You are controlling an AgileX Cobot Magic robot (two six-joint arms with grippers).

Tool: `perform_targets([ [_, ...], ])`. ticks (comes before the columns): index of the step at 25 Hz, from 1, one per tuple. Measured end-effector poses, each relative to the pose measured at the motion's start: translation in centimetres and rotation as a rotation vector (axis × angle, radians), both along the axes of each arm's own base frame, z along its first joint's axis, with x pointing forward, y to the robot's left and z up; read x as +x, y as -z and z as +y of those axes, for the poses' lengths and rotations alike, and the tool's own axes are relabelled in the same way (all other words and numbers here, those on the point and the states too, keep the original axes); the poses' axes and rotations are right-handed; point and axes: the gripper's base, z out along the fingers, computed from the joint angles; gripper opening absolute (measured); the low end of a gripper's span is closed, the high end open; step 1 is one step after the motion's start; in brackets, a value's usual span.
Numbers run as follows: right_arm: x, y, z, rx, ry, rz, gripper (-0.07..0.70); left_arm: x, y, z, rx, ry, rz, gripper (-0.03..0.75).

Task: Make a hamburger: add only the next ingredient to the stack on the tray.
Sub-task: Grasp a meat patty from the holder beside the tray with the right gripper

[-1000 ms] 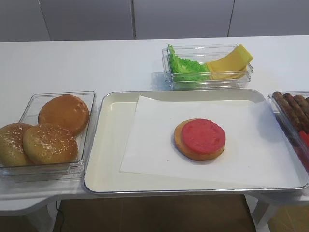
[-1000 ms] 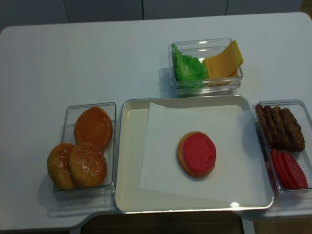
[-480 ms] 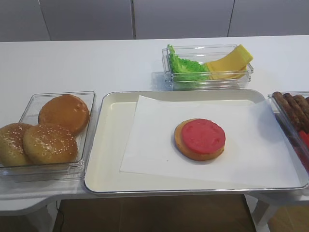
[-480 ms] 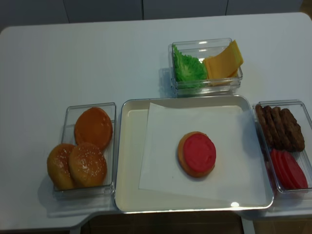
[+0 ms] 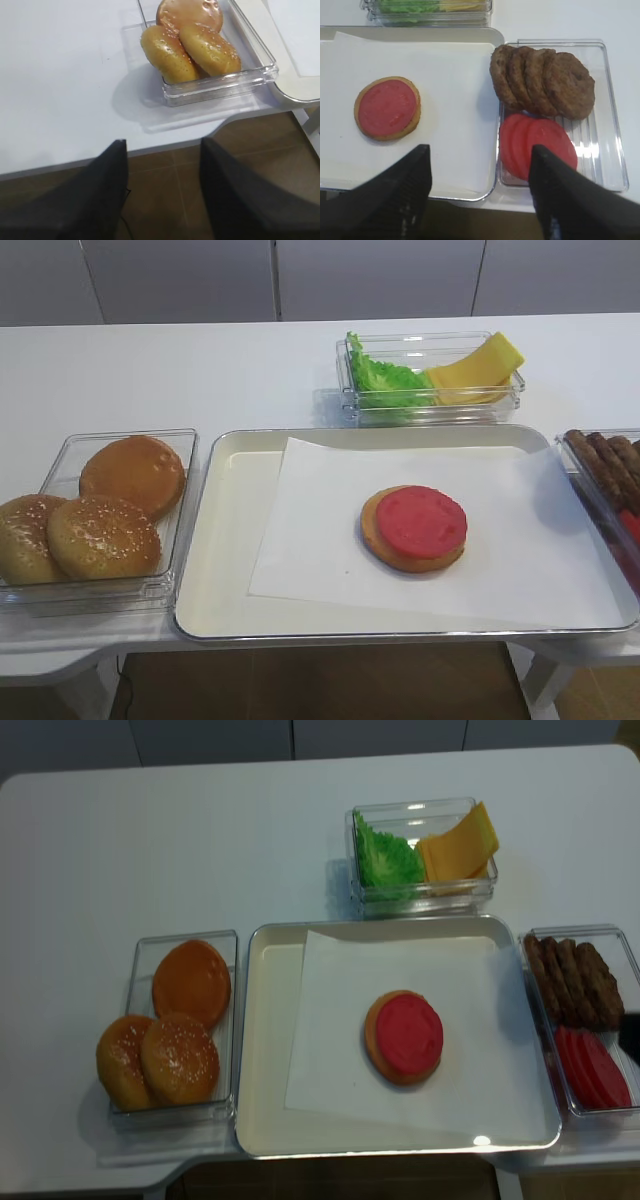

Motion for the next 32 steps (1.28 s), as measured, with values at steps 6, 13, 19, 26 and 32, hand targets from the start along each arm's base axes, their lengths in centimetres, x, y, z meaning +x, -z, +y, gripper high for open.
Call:
perform_targets([
  [6, 6.6, -1.0, 0.7, -0.006, -0.003, 0.119, 0.423, 0.0, 0.0, 0.0, 0.0, 0.0, 0.0, 0.351],
  [13, 12.9, 0.0, 3.1, -0.13, -0.005, 0.272, 0.41, 0.0, 0.0, 0.0, 0.0, 0.0, 0.0, 0.351],
  [19, 16.6, 2.2, 4.8, -0.234, 0.015, 0.383, 0.41, 0.0, 0.0, 0.0, 0.0, 0.0, 0.0, 0.351],
  [26, 19.1, 5.2, 5.2, -0.301, 0.017, 0.475, 0.328, 0.0, 0.0, 0.0, 0.0, 0.0, 0.0, 0.351],
  [32, 20.2, 7.0, 5.3, -0.35, 0.013, 0.502, 0.286, 0.0, 0.0, 0.0, 0.0, 0.0, 0.0, 0.351],
])
